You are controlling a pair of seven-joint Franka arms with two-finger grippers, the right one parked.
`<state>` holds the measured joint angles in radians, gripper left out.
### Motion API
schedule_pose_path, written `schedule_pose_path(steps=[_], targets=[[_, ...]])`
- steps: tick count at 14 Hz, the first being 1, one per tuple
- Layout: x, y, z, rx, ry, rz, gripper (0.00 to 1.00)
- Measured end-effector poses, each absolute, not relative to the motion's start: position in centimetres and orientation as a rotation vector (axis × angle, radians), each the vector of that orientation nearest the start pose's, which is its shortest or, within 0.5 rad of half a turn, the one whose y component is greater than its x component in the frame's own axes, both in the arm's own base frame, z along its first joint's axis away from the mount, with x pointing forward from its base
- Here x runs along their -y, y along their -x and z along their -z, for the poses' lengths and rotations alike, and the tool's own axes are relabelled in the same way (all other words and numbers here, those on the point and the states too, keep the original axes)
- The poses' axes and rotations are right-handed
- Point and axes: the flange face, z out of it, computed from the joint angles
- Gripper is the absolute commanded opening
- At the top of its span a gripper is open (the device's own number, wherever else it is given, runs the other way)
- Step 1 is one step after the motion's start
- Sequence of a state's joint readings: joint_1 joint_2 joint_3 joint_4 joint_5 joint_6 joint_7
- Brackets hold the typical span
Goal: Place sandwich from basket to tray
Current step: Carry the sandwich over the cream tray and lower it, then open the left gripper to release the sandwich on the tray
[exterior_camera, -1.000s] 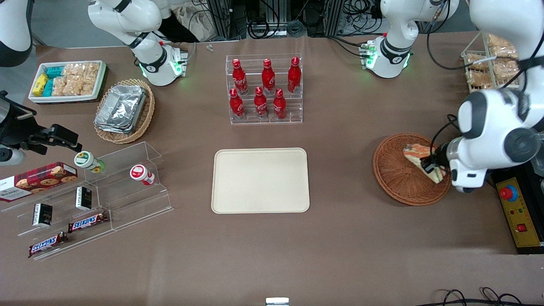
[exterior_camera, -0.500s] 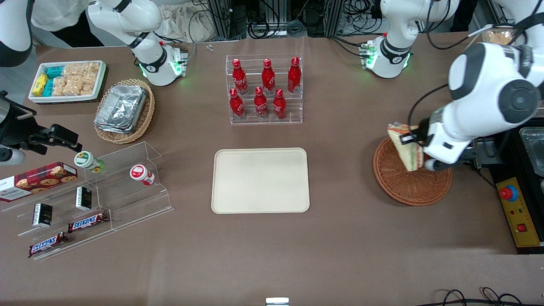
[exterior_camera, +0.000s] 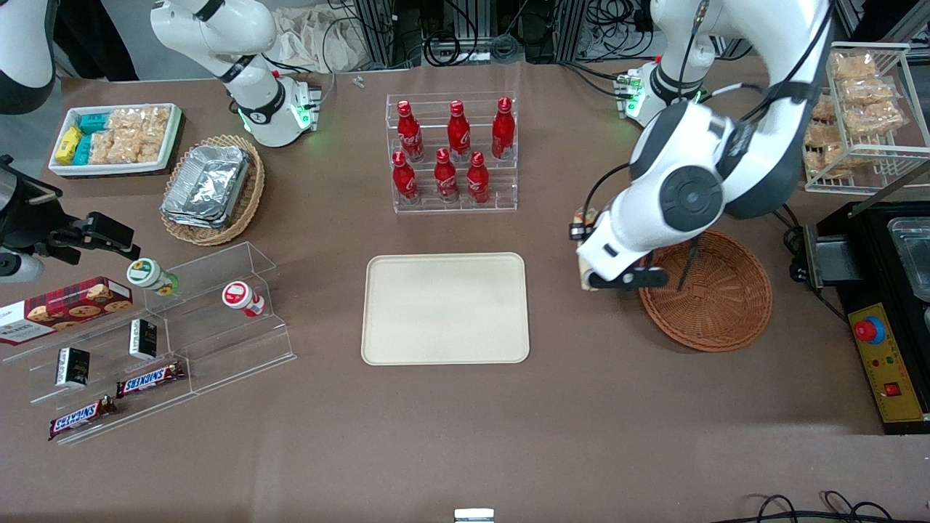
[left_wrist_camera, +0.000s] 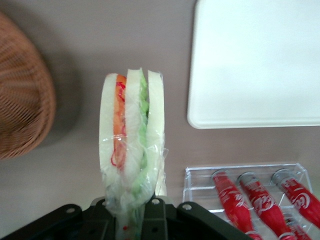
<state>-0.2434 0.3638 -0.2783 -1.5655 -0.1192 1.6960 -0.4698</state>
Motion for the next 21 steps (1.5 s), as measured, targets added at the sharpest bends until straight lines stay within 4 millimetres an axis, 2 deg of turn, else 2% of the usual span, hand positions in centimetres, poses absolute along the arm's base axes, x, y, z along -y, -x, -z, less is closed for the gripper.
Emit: schedule_pose_path(steps=[3, 6, 8, 11, 12, 13, 14, 16, 21], targets=[[37.5, -56.1, -39.3, -0.174, 3.223, -0.358, 0.0], [42.7, -54.6, -34.9, -0.299, 3.199, -0.263, 0.0], [44.6, -53.9, -31.5, -0.307, 3.174, -0.244, 0.0], [45.7, -53.5, -25.9, -0.215, 3.128, -0.215, 0.02], [45.7, -53.5, -24.5, -0.194, 3.115, -0.206, 0.26], [45.7, -53.5, -23.5, -0.182, 3.107, -0.209, 0.67], [45.6, -53.5, -22.9, -0.171, 3.104, -0.214, 1.0], [45.6, -53.6, -22.7, -0.154, 3.103, -0.214, 1.0], [45.8, -54.4, -24.0, -0.117, 3.12, -0.173, 1.0]])
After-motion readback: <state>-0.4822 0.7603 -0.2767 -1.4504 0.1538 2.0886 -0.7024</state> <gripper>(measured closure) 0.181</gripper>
